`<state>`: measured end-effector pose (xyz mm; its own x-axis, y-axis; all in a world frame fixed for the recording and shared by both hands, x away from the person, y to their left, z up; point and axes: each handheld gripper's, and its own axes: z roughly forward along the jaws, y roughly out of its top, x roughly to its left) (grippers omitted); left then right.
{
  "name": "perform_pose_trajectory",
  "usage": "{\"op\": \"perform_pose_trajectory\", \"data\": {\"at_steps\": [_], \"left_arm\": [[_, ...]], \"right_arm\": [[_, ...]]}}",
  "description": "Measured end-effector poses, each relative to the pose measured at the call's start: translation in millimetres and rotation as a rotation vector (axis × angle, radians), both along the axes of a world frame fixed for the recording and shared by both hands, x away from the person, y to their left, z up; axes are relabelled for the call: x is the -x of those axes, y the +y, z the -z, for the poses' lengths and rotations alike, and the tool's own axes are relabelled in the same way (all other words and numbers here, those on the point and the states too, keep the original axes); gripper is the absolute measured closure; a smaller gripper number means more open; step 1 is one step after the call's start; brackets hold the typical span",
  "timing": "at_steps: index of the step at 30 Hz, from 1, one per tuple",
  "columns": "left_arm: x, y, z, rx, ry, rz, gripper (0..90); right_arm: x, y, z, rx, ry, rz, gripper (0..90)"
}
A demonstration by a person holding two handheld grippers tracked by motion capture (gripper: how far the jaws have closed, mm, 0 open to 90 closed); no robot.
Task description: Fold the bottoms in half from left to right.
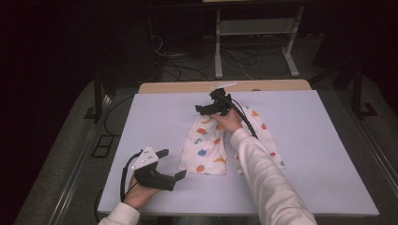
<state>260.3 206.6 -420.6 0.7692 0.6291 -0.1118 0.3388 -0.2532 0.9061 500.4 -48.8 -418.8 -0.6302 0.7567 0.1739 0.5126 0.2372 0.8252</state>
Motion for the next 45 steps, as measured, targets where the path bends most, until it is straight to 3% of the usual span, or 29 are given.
{"op": "perform_pose_trajectory", "data": {"at_steps": [6,13,17,33,45], "left_arm": [[0.6,0.6,-0.1,0.003,0.000,-0.002,0.0],[0.8,0.4,-0.3,0.003,-0.002,0.003,0.0],[0.7,0.4,-0.2,0.004,-0.002,0.004,0.0],[0.7,0.7,-0.6,0.008,-0.003,0.006,0.0],[0.5,0.5,-0.4,0.007,-0.003,0.008,0.0]], "right_arm": [[-5.4,7.8,1.8,0.018,0.004,0.007,4.8],[-10.2,13.3,6.5,0.064,0.027,0.011,14.2],[-13.2,13.8,8.2,0.056,0.047,0.017,17.6],[-21.4,16.2,18.3,0.084,0.078,0.064,40.1],[-22.2,16.8,23.8,0.110,0.097,0.101,61.8]]}}
